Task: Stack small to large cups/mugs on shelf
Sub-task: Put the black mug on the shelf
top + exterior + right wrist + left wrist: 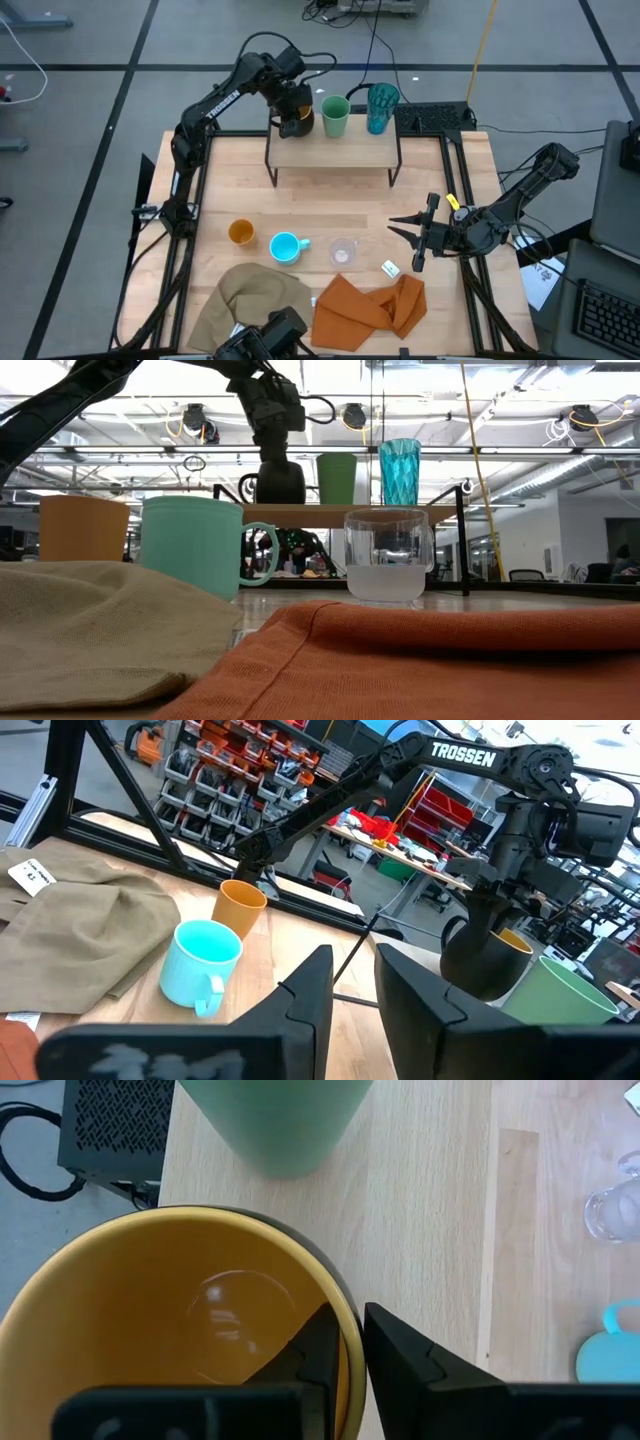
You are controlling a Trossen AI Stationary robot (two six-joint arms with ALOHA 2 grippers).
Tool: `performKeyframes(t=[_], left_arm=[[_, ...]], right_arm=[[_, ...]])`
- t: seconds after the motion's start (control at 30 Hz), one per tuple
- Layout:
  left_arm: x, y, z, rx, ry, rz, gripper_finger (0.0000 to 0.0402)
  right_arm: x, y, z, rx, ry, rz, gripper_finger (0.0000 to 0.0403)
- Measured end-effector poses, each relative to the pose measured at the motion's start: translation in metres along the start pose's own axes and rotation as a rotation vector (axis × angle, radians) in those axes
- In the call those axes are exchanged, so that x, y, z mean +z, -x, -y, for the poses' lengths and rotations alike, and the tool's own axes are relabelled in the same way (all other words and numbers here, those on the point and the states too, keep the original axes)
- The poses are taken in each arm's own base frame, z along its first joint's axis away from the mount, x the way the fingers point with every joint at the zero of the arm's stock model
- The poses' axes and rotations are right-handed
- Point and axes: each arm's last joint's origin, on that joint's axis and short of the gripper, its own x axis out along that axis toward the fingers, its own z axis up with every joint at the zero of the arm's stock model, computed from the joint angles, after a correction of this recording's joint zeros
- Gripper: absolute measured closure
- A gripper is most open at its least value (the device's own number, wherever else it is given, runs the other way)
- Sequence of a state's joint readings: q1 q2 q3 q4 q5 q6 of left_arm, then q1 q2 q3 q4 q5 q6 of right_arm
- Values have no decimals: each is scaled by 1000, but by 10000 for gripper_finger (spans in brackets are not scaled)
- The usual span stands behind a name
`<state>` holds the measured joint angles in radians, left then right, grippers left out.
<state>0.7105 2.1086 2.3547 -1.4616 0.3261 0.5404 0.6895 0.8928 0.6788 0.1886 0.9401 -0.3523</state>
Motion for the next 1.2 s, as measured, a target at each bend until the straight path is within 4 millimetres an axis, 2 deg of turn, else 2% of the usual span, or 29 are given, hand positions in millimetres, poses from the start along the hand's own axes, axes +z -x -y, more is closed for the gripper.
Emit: performKeyframes(t=[0.97, 1.07, 1.2], left_arm=[[2, 0, 0, 42, 60, -7, 353], [1, 0, -1, 43, 65, -9, 331], [1, 0, -1, 46, 77, -12, 281]], right_arm=[[0, 0, 0, 0, -9, 0, 332], [0, 0, 0, -1, -9, 0, 332], [0, 0, 0, 0, -9, 0, 332]])
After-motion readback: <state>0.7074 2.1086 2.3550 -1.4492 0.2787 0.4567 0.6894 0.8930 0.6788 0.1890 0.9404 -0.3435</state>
